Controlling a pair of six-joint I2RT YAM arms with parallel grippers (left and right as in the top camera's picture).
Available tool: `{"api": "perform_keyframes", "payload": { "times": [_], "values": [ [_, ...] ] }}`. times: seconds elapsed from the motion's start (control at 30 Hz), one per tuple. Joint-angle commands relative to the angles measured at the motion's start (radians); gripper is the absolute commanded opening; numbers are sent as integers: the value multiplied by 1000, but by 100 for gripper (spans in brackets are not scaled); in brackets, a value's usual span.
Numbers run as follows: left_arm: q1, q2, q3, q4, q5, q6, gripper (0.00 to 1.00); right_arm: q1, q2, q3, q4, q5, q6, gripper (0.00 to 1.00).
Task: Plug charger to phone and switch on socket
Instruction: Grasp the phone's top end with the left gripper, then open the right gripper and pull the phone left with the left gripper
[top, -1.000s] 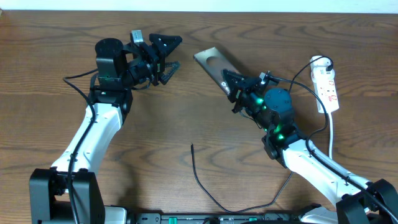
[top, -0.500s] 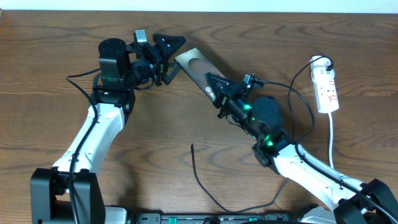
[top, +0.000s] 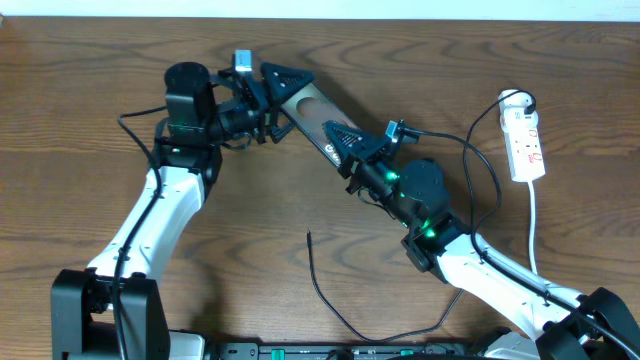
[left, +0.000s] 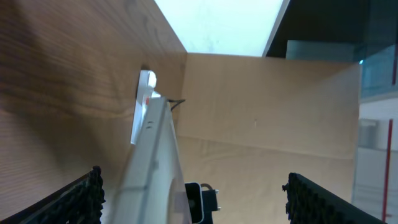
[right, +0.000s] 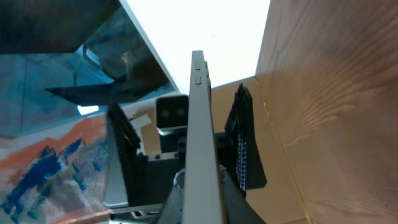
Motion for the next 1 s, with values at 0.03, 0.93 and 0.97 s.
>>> {"api": "perform_keyframes", "payload": {
  "times": [0.03, 0.93, 0.97],
  "values": [
    [-42, -16, 6, 5, -54, 84, 89, 18, -6, 17, 15, 35, -16, 1],
    [-68, -16, 6, 5, -157, 60, 70, 112, -6, 17, 16, 234, 10, 1],
    [-68, -16, 6, 5, -157, 60, 66, 112, -6, 17, 16, 235, 10, 1]
  ]
}}
